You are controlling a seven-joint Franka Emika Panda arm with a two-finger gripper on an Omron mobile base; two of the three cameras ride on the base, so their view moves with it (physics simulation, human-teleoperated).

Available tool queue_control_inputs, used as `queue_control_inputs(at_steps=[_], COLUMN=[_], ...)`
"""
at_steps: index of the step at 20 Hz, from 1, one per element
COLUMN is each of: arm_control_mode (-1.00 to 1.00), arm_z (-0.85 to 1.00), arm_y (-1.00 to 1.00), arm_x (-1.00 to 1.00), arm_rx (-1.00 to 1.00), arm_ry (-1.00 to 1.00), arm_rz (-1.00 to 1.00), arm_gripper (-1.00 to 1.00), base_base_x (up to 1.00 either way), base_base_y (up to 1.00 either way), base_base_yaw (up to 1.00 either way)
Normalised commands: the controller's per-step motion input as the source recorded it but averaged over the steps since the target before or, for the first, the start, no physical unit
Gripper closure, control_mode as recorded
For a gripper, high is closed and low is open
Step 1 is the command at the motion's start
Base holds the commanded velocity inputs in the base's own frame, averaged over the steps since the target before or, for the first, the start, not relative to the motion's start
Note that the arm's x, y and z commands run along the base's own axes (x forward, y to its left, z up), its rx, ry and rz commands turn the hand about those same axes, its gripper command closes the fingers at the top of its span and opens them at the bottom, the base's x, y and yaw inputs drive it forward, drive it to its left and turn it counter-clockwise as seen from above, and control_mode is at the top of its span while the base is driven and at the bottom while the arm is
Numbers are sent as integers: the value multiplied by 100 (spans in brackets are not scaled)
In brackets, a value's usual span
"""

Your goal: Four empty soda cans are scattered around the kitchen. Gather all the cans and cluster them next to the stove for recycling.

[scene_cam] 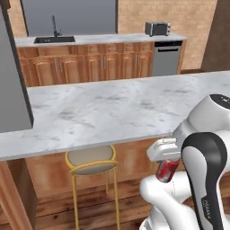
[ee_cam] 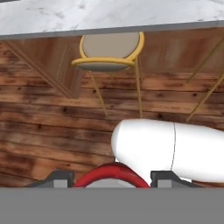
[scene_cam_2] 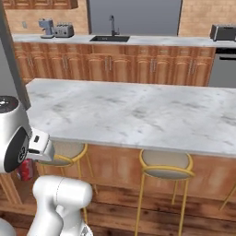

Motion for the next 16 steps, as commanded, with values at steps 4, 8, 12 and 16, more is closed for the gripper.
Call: queue_control_inputs(at_steps=[4,8,12,16], arm_control_mode=[100,100,100,100], arm_z=[0,0,0,0], arm_y=[0,0,0,0], arm_x=[0,0,0,0], arm_rx=[0,0,0,0], arm_ry=[0,0,0,0], arm_rz=[0,0,0,0], arm_gripper=[100,100,100,100], base_base_x=[-19,-20,-17,-21], base_base_y=[70,65,69,71], base_base_yaw=[0,0,0,0])
